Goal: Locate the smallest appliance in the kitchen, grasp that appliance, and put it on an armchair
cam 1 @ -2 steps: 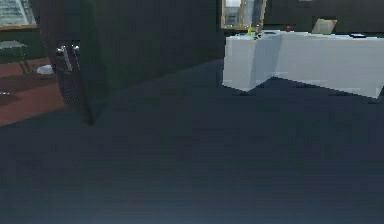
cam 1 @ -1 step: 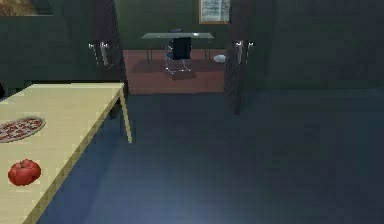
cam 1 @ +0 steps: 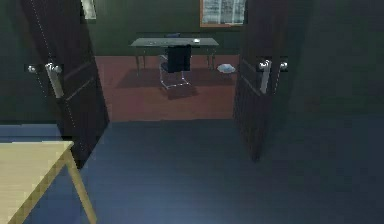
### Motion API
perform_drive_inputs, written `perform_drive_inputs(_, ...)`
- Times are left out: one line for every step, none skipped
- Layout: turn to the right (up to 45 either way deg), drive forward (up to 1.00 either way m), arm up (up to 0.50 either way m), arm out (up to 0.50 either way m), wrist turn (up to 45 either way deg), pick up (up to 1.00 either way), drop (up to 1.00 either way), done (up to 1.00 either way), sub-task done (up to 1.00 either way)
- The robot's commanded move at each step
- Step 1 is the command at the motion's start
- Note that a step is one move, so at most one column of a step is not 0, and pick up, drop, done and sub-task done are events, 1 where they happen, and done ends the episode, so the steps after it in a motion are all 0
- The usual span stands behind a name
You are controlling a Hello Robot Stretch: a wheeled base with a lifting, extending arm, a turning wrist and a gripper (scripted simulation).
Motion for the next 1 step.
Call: perform_drive_inputs(-6.0,0.0,0.0,0.0,0.0,0.0,0.0,0.0,0.0)
